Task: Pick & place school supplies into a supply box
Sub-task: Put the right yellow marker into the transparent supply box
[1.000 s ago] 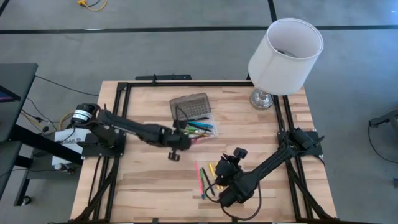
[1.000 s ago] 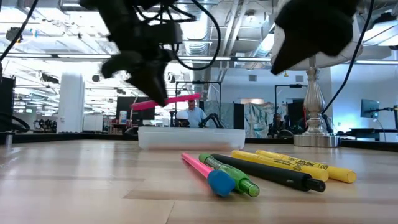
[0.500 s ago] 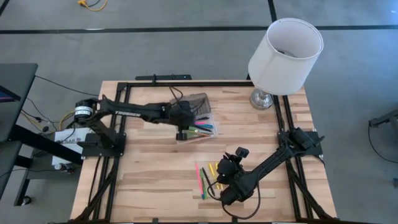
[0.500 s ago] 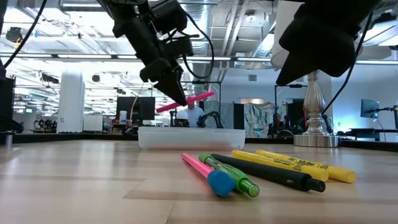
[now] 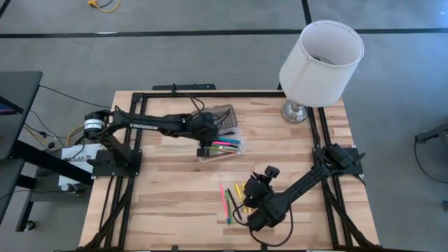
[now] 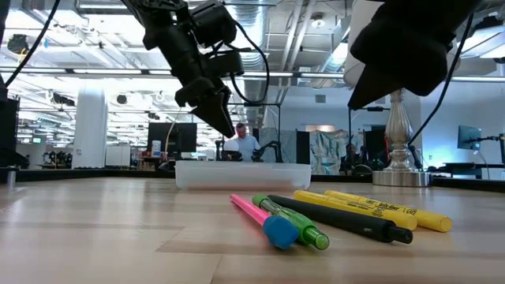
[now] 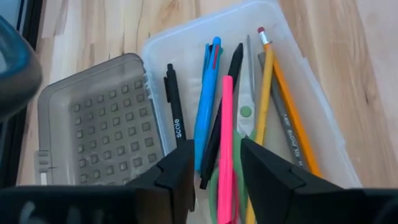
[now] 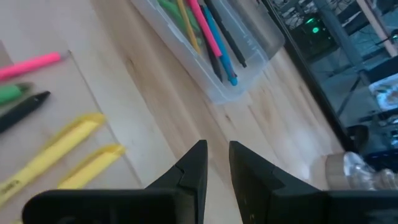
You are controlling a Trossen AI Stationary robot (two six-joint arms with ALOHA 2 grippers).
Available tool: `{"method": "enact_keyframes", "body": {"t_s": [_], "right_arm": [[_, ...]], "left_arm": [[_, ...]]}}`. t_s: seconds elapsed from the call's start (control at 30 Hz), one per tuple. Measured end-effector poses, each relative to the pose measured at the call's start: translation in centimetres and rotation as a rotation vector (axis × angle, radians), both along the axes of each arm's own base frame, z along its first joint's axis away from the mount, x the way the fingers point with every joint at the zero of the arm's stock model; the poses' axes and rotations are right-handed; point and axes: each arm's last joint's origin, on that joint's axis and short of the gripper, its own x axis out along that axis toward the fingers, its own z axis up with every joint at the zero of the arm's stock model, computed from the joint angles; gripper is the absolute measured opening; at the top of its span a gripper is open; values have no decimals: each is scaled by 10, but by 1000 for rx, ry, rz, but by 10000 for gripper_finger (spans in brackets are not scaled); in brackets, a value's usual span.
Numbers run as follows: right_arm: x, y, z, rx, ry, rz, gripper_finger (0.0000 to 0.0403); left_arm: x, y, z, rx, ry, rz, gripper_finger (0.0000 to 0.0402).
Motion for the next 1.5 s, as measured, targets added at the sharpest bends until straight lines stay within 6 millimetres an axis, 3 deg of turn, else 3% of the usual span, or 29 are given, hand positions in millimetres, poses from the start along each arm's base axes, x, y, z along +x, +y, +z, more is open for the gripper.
{"method": "enact_keyframes", "body": {"t_s": [0.17, 0.4, 0.67, 0.9, 1.1, 1.33, 1.5], "right_arm": [[8, -6, -2, 76, -45, -73, 63], [20, -24, -6, 256, 12, -219, 63], [36, -30, -9, 377, -17, -222, 63], [55, -50, -11, 502, -26, -237, 63], [63, -66, -12, 592, -3, -299, 63], [66, -65, -15, 655, -18, -289, 63], [66, -64, -25, 704, -10, -261, 63]], "left_arm": [[-2, -16, 0, -15, 40, -74, 132], [-22, -53, 2, -84, 200, -167, 122], [-64, -86, -25, -110, 253, -302, 110], [-110, -92, -42, -124, 84, -328, 105], [-146, -88, -43, -107, -123, -317, 105], [-170, -84, -22, -117, -282, -247, 105], [-179, -83, -24, -118, -316, -240, 105]]}}
